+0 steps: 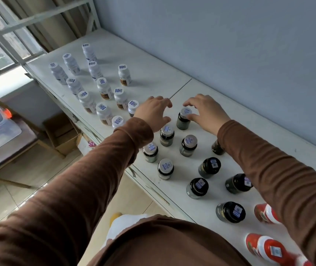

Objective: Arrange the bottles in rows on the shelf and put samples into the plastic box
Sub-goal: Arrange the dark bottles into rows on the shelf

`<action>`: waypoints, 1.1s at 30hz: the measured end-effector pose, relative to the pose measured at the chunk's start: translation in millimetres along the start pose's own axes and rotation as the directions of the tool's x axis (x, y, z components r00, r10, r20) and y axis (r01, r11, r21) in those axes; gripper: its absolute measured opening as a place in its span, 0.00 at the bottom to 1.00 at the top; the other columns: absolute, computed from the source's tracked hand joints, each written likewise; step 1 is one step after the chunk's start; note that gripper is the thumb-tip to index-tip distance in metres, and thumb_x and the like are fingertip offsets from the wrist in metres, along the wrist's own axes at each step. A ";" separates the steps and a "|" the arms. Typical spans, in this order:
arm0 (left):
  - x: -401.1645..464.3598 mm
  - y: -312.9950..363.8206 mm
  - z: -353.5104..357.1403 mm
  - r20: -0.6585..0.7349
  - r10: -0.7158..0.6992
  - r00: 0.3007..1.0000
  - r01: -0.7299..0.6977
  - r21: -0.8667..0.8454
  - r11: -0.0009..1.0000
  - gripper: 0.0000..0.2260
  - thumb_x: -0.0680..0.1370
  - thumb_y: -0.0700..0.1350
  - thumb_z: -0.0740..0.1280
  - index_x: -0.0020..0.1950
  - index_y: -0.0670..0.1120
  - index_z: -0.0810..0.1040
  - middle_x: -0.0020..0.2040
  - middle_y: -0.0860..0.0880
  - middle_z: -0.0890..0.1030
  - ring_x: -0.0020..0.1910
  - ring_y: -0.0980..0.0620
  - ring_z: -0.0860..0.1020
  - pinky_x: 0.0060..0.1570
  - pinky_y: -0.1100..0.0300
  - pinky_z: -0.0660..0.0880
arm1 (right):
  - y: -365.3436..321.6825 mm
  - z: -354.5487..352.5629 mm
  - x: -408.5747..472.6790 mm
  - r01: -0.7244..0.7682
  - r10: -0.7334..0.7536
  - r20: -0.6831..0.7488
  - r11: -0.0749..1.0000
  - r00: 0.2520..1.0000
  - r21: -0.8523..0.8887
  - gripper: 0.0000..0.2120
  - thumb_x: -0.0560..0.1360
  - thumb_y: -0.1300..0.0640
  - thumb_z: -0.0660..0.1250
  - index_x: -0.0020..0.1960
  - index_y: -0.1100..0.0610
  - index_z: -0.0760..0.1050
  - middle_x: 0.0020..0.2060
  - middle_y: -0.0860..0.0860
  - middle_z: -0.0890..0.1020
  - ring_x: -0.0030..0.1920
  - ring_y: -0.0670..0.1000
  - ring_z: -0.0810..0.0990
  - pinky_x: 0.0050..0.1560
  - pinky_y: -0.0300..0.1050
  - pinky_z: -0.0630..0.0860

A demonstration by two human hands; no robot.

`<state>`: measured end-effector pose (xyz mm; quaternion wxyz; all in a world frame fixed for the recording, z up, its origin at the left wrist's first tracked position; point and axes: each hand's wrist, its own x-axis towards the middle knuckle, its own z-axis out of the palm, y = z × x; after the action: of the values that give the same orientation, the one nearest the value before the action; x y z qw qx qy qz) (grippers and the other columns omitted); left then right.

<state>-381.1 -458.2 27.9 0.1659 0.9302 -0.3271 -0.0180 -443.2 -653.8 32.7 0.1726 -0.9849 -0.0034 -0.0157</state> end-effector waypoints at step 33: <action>7.9 10.9 -11.0 0.571 0.205 0.795 0.606 -0.765 -0.220 0.22 0.81 0.58 0.50 0.46 0.42 0.74 0.29 0.47 0.69 0.26 0.53 0.65 0.26 0.63 0.67 | -40.0 -51.8 15.7 -0.119 0.235 -0.070 0.700 0.969 0.704 0.22 0.71 0.33 0.67 0.44 0.53 0.78 0.27 0.46 0.75 0.29 0.46 0.71 0.33 0.45 0.69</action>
<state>-379.9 -467.7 42.4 0.7108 0.4523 -0.0503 -0.5363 -429.6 -633.8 95.5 0.5298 -0.8392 0.0991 -0.0728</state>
